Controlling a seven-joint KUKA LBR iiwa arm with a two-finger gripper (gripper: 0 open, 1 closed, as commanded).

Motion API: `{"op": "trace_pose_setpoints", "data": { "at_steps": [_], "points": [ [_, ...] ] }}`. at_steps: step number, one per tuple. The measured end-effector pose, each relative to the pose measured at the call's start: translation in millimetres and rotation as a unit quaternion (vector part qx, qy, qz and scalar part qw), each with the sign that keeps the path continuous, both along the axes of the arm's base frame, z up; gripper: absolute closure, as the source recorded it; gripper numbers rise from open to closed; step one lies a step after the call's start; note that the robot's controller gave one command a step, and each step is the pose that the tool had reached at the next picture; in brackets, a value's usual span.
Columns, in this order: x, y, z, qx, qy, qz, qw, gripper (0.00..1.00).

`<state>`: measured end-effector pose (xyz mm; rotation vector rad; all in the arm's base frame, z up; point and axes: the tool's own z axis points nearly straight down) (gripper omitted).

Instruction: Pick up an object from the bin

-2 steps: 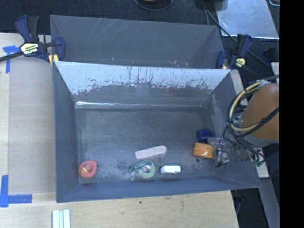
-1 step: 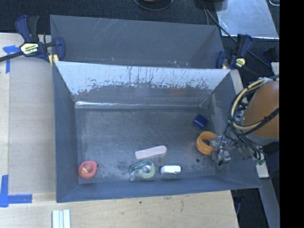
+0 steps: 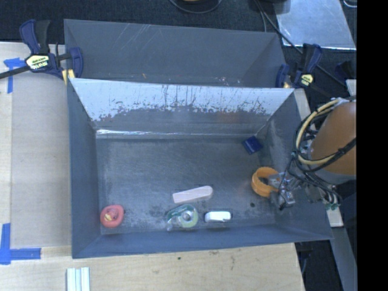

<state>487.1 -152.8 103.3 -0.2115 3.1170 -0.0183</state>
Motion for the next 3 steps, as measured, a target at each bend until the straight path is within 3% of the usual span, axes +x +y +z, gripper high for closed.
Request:
{"op": "trace_pose_setpoints", "data": {
  "at_steps": [3],
  "points": [
    [-1.3,0.8,11.9,0.001,0.0023,0.001,1.0000,1.00]
  ]
}}
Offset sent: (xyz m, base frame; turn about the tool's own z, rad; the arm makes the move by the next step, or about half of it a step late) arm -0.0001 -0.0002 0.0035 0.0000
